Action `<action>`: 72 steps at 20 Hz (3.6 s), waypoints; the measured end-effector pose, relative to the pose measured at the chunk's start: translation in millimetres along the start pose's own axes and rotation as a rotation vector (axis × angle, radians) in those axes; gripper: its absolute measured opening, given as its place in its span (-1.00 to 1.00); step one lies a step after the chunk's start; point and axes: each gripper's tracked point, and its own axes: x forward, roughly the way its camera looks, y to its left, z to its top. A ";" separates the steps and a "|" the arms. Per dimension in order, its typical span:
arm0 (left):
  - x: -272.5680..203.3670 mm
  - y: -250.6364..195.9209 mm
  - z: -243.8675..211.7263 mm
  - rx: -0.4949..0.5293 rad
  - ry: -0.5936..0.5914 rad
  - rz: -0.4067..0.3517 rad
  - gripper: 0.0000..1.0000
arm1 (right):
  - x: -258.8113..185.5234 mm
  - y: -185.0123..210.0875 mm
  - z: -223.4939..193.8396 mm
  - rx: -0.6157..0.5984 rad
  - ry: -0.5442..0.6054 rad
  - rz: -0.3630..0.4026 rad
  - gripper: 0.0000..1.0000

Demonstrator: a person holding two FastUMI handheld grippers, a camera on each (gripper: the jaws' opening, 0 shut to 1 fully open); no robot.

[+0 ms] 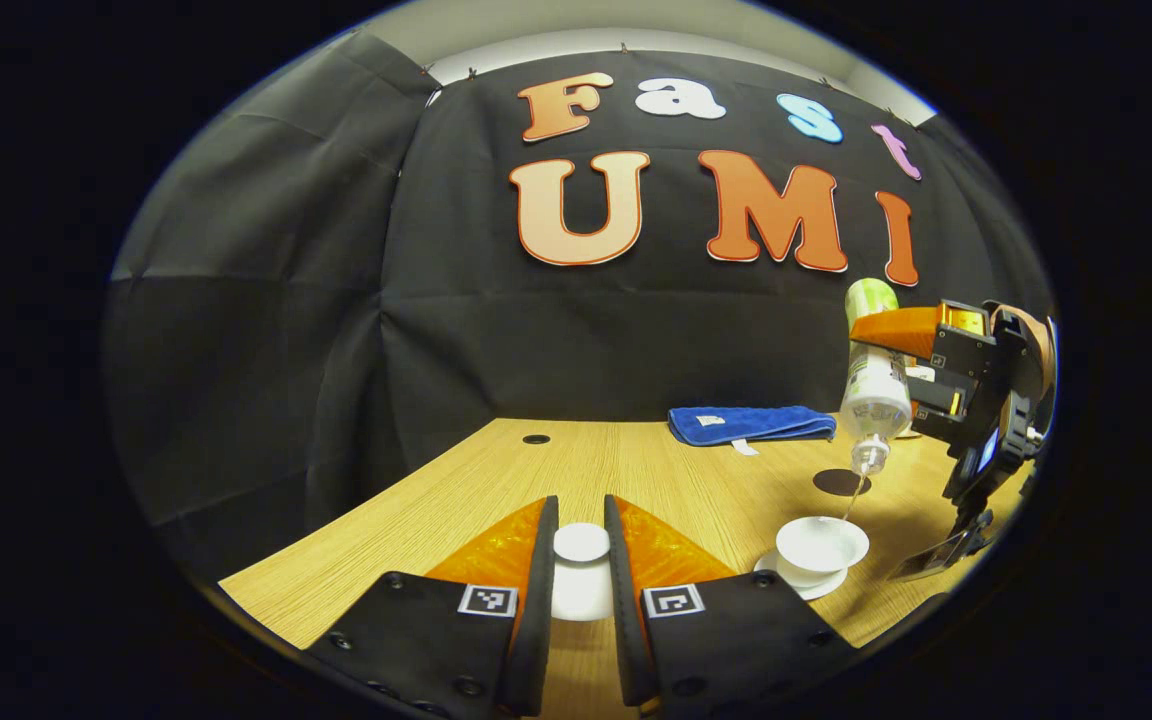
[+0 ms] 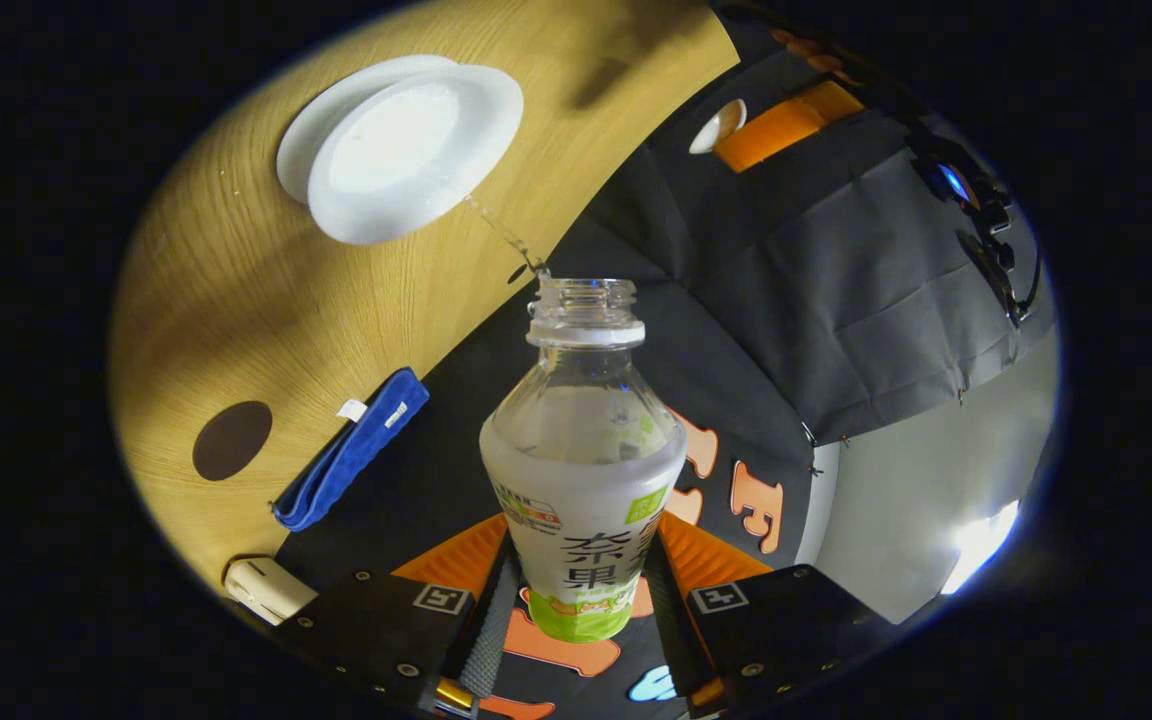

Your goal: Open the teacup lid with one hand, grasp the water bottle and pour water into the teacup with the other hand; after pouring, place the water bottle on the coaster and then close the teacup lid.

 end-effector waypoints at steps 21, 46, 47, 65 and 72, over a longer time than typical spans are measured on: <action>4.8 -46.2 -5.7 -0.037 0.031 -0.077 -0.36 | -4.5 37.1 -34.8 0.819 0.206 0.085 0.32; 9.1 -63.9 -12.9 -0.049 0.048 -0.074 -0.36 | 19.9 141.6 -71.8 2.054 0.538 0.242 0.33; 9.2 -64.9 -12.2 -0.052 0.045 -0.074 -0.36 | 18.5 147.5 -69.6 2.069 0.547 0.257 0.34; 29.6 -136.6 4.8 -0.157 0.026 -0.224 -0.43 | 8.1 201.3 -51.2 2.186 0.667 0.411 0.40; 30.7 -185.6 -13.6 -0.111 0.047 -0.311 -0.36 | -3.7 187.2 -56.5 2.249 0.613 0.391 0.68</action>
